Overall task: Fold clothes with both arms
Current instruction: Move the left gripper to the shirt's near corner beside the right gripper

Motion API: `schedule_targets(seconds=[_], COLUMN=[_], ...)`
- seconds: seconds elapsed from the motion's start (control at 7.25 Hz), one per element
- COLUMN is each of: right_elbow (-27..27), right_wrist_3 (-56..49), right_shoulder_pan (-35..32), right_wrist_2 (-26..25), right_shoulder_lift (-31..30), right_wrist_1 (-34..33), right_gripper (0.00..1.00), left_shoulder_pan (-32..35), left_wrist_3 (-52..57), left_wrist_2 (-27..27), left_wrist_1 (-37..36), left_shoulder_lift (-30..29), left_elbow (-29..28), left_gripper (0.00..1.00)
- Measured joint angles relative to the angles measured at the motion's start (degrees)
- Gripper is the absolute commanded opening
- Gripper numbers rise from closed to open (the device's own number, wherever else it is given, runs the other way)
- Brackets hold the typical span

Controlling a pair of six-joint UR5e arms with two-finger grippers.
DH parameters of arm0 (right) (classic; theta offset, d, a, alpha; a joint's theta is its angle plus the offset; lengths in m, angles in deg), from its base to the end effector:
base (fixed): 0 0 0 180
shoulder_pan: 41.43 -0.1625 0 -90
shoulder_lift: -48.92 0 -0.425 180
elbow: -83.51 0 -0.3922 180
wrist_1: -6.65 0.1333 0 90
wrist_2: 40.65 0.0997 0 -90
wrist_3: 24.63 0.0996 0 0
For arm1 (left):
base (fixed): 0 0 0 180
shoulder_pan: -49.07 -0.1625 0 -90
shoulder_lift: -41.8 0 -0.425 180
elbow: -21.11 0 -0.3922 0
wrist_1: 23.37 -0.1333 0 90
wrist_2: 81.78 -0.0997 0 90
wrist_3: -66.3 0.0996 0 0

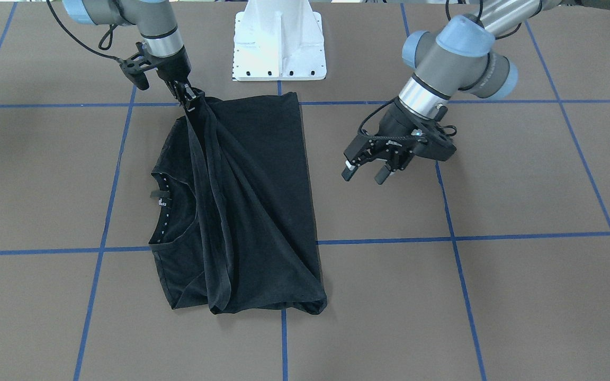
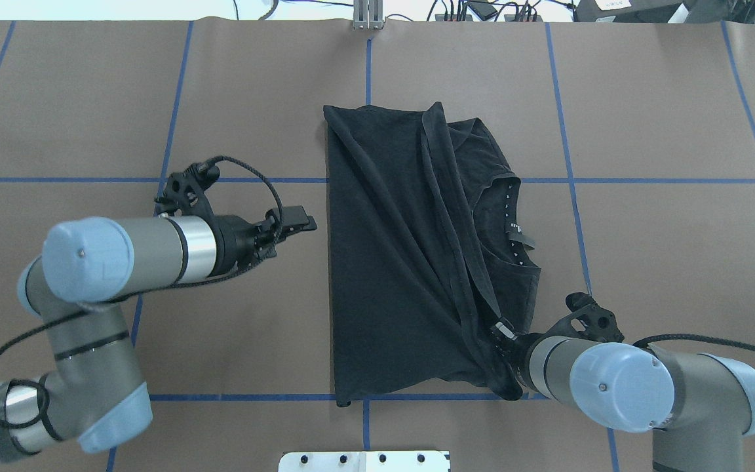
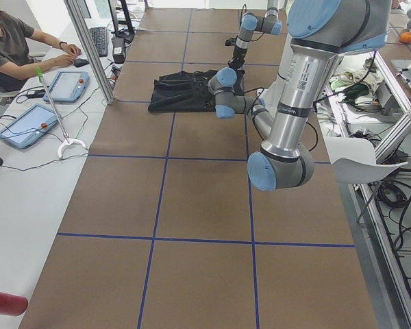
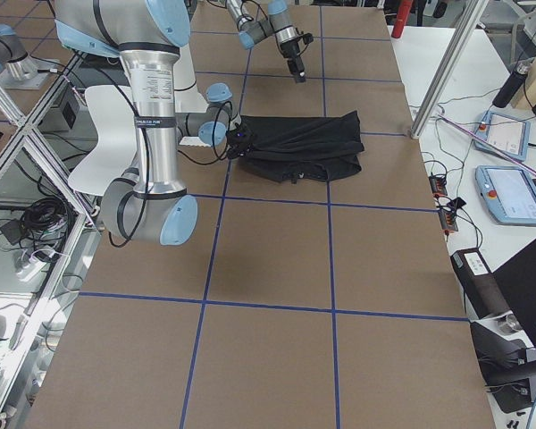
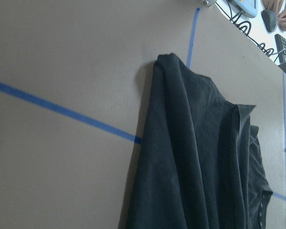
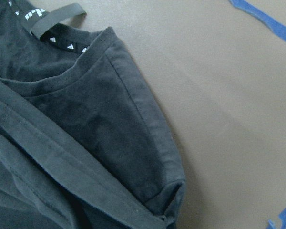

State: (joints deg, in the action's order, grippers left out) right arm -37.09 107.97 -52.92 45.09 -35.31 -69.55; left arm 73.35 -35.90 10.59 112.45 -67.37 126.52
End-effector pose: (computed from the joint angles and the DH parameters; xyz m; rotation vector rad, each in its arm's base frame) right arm -0.4606 -0.2372 0.3398 -0.1742 -0.8952 0.9132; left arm 0.4730 -0.3551 0.2596 0.1150 1.4171 -0.4985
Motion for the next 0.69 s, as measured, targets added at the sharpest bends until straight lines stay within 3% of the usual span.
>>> schedule_targets(seconds=[0.41,0.69], right_elbow=[-0.1,-0.1], right_wrist_3=[-0.1,-0.1], right_shoulder_pan=[0.1,0.1], right_wrist_2=[0.0,0.0], right_shoulder_lift=[0.0,0.1], right_wrist_1=[0.0,0.0], right_gripper=[0.0,0.0], left_shoulder_pan=[-12.9,-16.4], left_wrist_3=[-7.0,-8.3], left_wrist_2=[-5.0,-5.3], left_wrist_1=[-4.7,-5.4], left_shoulder_lift=[1.4,0.5], left_elbow=[1.5,0.5], left_gripper=[0.78,0.75])
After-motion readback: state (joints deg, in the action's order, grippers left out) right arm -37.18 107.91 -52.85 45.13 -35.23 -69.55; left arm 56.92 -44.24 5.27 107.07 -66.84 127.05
